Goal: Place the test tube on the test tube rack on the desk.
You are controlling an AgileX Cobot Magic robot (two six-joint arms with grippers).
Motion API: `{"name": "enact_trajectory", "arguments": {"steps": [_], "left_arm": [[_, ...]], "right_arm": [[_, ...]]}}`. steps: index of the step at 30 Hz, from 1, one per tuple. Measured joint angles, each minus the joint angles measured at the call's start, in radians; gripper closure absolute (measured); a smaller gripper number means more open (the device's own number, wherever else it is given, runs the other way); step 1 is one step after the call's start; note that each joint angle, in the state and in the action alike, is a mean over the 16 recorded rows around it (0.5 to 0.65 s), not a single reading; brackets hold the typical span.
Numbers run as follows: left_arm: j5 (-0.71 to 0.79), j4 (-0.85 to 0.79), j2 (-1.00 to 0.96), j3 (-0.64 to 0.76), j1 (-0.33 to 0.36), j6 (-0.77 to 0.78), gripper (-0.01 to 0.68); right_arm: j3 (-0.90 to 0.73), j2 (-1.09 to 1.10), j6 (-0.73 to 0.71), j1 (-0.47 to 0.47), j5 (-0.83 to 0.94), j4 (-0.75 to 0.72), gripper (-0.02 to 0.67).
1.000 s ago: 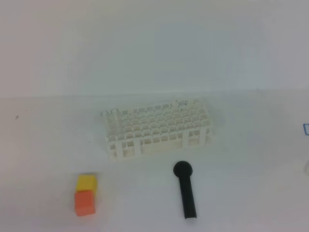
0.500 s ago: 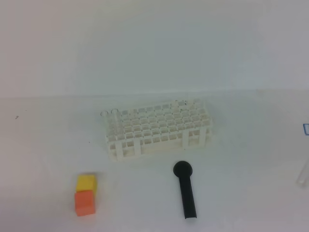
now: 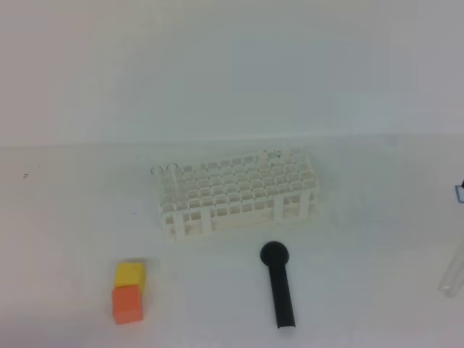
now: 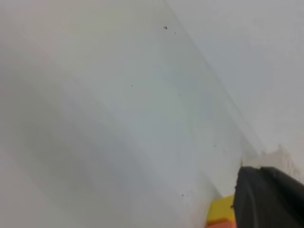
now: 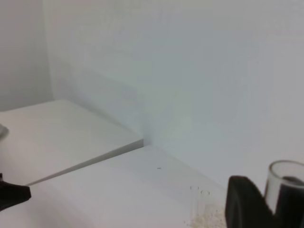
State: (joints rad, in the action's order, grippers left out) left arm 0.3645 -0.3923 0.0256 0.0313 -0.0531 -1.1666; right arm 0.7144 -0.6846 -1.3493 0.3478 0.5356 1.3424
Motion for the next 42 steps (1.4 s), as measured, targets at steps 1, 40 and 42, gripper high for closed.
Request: {"name": "enact_trajectory", "arguments": {"steps": [1,40,42], "left_arm": [[-0.002,0.003,0.000,-0.002,0.000,-0.001,0.673],[-0.142,-0.094,0.001,0.000,-0.002,0.373,0.673],[-0.142,-0.094,0.001,-0.002,0.001,0.373,0.674]], "right_arm": [[0.000,0.000,0.003,0.000,-0.001,0.000,0.530],[0.000,-0.030,0.015,0.000,-0.006,-0.082,0.530],[0.000,-0.030,0.015,0.000,-0.003,-0.098,0.530]]}}
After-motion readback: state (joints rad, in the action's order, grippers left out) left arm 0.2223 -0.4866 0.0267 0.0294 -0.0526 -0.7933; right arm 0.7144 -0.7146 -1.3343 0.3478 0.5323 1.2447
